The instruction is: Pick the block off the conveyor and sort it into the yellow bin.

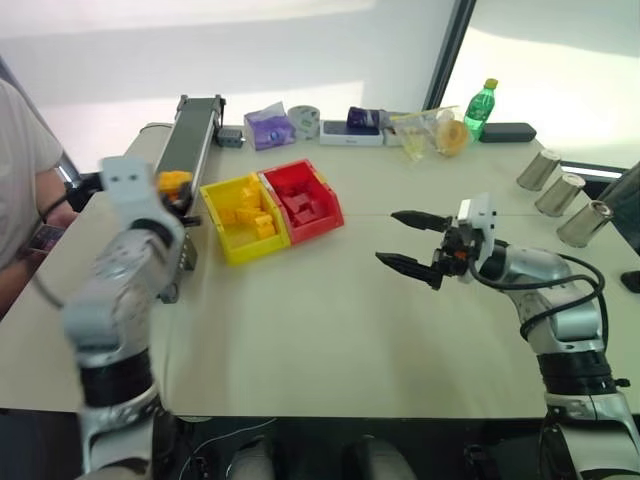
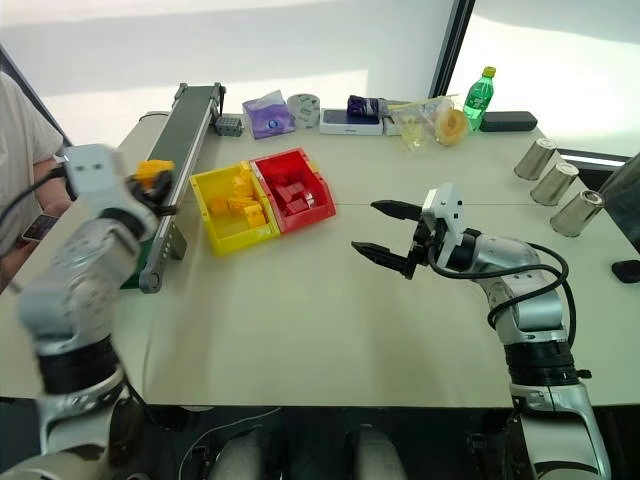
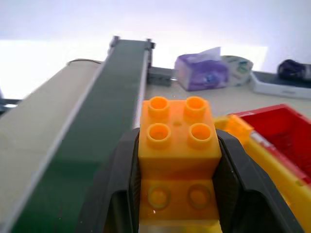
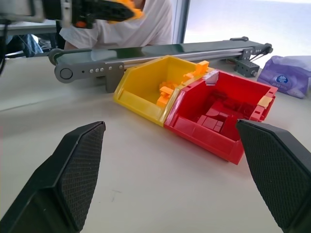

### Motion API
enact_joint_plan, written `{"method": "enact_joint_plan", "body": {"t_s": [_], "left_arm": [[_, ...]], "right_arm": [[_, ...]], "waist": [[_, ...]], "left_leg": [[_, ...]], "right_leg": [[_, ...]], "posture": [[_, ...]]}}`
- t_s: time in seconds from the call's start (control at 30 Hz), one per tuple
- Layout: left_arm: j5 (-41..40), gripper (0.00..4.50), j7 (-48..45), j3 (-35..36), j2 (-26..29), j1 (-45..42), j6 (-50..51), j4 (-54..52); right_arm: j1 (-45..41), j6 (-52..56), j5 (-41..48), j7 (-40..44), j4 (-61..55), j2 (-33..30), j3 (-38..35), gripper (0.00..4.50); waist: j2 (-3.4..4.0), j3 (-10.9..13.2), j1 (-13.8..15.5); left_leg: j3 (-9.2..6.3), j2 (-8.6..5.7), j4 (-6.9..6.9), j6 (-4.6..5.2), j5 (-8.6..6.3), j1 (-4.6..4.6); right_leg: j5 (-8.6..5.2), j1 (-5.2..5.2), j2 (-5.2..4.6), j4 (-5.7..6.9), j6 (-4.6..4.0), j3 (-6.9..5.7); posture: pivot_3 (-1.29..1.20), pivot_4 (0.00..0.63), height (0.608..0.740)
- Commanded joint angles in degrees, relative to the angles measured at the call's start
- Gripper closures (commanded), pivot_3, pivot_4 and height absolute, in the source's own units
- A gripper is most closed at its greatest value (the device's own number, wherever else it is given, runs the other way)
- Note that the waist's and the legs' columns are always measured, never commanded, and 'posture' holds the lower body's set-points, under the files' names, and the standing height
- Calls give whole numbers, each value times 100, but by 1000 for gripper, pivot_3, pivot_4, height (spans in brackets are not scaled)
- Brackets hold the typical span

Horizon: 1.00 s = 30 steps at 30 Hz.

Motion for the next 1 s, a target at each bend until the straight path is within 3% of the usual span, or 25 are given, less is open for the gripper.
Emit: {"method": "enact_joint_plan", "body": {"t_s": [0.03,0.23,0.43,0.47,0.67,0.83,1.0], "left_arm": [[389,3153,-166,-321,-130,-549,-863,1152],[530,3153,-539,-446,-380,-1093,-1821,2631],[661,236,-507,-396,-388,-1147,-2049,2841],[659,51,-514,-375,-387,-1134,-2076,2811],[18,51,-986,-76,-190,-659,-1508,1534],[-564,51,-1649,237,625,308,-840,66],[-1282,51,-2576,1245,1652,1779,-443,-1000]], "right_arm": [[3,-72,57,-91,-276,-24,-121,0],[177,14,78,-225,-505,-131,-196,0],[298,55,116,-304,-609,-194,-254,0],[301,52,116,-305,-599,-195,-247,0],[181,-23,76,-207,-399,-195,-191,0],[98,-78,49,-90,-233,-203,-164,0],[-25,-150,7,47,-16,-204,-123,0]], "waist": [[0,0,-14],[0,1,-30],[0,1,-17],[0,1,-17],[0,1,-26],[2,2,-69],[2,2,-56]], "left_leg": [[0,0,-1,0,0,-1],[10,7,-8,-3,2,-3],[10,5,-4,-3,2,-6],[10,5,-3,-3,2,-6],[10,6,-3,-3,2,-7],[11,19,-8,-10,6,-4],[10,28,-7,-12,7,-5]], "right_leg": [[-1,-2,1,0,1,0],[-1,-17,4,0,1,2],[-1,-17,6,1,2,1],[-1,-17,6,1,2,1],[-1,-16,6,2,3,2],[-1,-21,10,4,2,6],[-2,-22,4,7,1,6]], "posture": [[0,150,740],[0,150,740],[0,150,740],[0,150,740],[0,150,740],[0,150,740],[0,150,740]]}}
